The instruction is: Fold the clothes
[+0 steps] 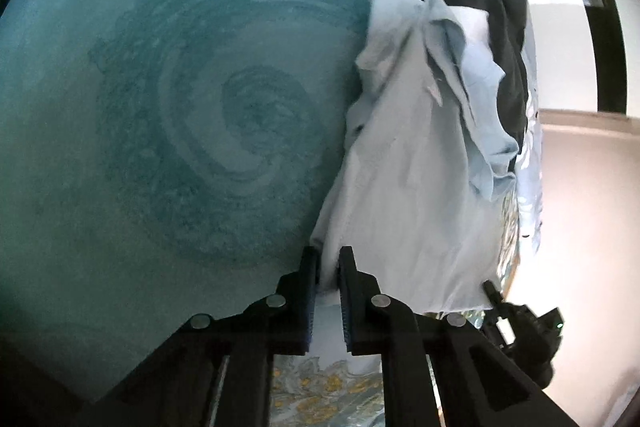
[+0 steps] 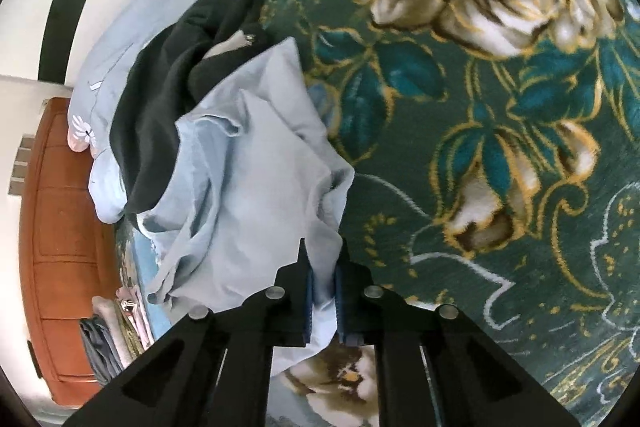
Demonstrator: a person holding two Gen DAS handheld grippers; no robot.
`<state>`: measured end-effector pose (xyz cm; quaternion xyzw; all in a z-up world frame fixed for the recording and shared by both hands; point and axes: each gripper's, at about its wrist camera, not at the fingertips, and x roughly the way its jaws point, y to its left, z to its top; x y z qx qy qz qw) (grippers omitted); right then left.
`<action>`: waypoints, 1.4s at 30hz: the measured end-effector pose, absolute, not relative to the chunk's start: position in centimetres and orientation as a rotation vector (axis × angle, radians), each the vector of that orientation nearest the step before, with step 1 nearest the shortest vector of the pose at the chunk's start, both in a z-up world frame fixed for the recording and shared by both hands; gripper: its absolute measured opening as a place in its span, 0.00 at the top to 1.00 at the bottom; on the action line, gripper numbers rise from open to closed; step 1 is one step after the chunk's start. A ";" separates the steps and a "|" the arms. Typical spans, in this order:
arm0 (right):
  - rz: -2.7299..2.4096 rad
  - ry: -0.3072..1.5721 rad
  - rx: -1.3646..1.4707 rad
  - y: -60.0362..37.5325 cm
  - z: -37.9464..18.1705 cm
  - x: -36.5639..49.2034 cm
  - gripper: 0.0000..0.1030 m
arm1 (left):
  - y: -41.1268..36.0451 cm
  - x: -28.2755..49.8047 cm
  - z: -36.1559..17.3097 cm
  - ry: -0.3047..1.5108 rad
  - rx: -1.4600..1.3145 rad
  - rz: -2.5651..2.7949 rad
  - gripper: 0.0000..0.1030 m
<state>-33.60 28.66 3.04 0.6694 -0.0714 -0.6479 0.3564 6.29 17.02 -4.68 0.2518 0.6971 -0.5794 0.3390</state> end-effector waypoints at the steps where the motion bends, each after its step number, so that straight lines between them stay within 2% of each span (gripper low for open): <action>1: -1.679 -0.181 1.726 28.7 3.4 -33.6 0.92 | 17.1 6.3 -4.5 1.804 0.655 -1.522 0.92; 9: -1.707 -0.130 1.677 30.6 5.9 -32.6 0.93 | 17.9 7.3 -1.9 1.738 0.686 -1.558 0.94; 15: -1.723 -0.113 1.657 34.0 7.7 -31.7 0.93 | 21.5 6.2 1.2 1.675 0.874 -1.609 0.94; 20: -1.736 -0.033 1.723 37.8 6.5 -31.1 0.93 | 22.0 5.3 1.3 1.663 0.922 -1.617 0.92; 23: -1.713 -0.057 1.777 38.4 4.6 -31.0 0.93 | 21.4 4.5 0.9 1.686 0.931 -1.598 0.91; 27: -1.725 0.057 1.764 37.5 3.8 -30.3 0.92 | 20.7 3.7 0.7 1.709 0.927 -1.583 0.91; 30: -1.743 0.131 1.767 37.4 4.2 -30.7 0.84 | 20.1 4.2 2.1 1.664 0.875 -1.631 0.85; 32: -1.791 0.218 1.759 37.4 4.8 -31.4 0.82 | 19.3 4.6 2.6 1.650 0.845 -1.651 0.76; 39: -1.854 0.294 1.567 33.2 8.0 -33.5 0.81 | 15.7 5.9 0.6 1.843 0.690 -1.597 0.70; 41: -1.813 0.349 1.531 30.3 7.6 -33.0 0.74 | 14.5 5.4 0.1 1.861 0.667 -1.575 0.70; 42: -1.796 0.377 1.513 29.5 7.6 -32.6 0.74 | 13.9 5.0 0.0 1.864 0.655 -1.575 0.69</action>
